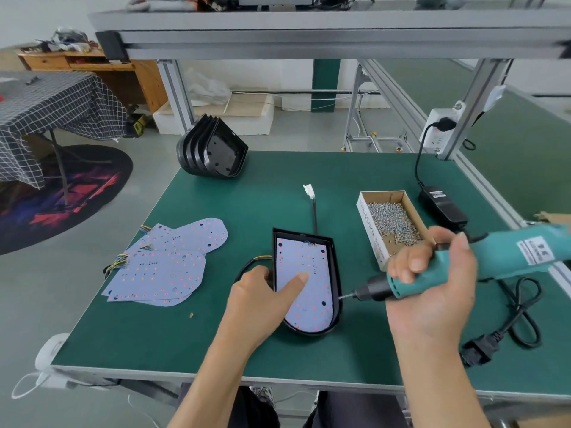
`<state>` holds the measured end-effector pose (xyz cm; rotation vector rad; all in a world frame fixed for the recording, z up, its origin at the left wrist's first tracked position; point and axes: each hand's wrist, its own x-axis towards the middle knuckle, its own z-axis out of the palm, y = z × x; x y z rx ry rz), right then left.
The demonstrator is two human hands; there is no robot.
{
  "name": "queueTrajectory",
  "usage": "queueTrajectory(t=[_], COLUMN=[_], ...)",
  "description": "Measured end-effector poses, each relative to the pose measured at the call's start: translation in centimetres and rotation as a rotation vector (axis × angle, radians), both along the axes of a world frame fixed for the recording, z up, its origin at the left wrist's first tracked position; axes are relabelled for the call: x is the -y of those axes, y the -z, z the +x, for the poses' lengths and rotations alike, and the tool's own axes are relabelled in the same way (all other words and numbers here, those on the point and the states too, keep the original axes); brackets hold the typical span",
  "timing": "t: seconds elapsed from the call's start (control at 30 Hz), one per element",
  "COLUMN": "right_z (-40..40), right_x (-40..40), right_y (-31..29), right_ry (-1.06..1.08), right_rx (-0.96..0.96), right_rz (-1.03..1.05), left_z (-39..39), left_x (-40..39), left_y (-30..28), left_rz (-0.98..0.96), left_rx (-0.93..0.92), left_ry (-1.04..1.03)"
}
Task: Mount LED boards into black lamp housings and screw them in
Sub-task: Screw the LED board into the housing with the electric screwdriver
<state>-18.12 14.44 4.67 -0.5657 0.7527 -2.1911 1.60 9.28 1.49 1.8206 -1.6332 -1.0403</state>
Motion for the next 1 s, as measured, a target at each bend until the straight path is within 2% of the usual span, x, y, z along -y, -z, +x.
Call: queueTrajectory(t=[0.07,0.2,0.27,0.37,0.5,0.57,0.63,0.73,0.8,1.0], right_z=[-1.1,-2.2,-2.3,-2.4,-2.5,-2.5,-2.4,-2.4,-2.5,-2.6], right_x=[-0.7,-1.4,-1.5,-1.3,-1.1,-1.2,-1.2,-1.2,-1.1,-0.9], right_y=[1.3,3.7,4.6,5.1,5.0,4.9,5.0,5.1,5.2,5.4], right_ry=[-0.015,-0.064,-0.07,-0.067,-0.025,-0.01,-0.015,-0.033,-0.036,-0.03], right_rx=[0.086,0.194,0.199,0.216,0.259,0.276,0.294,0.313,0.329,0.327], right_rz=[0.03,0.077,0.088,0.093,0.129,0.133,0.126,0.113,0.107,0.105], left_z=[0.1,-1.0,-2.7,-6.8,-13.7,-16.5,-18.8,-21.2,-22.1,-23.0], left_x=[0.0,0.8,1.4,2.7,5.1,6.4,7.7,9.0,9.5,9.9], left_y=[-0.8,-2.9,-3.9,-4.8,-4.6,-4.1,-3.5,-2.8,-2.1,-1.0], left_rz=[-0.076,-0.389,-0.472,-0.473,-0.558,-0.583,-0.598,-0.591,-0.556,-0.594], left_rx=[0.03,0.075,0.001,-0.087,0.14,0.319,0.542,0.795,0.853,0.874], left_ry=[-0.054,-0.114,-0.038,0.215,0.569,0.685,0.762,0.764,0.754,0.761])
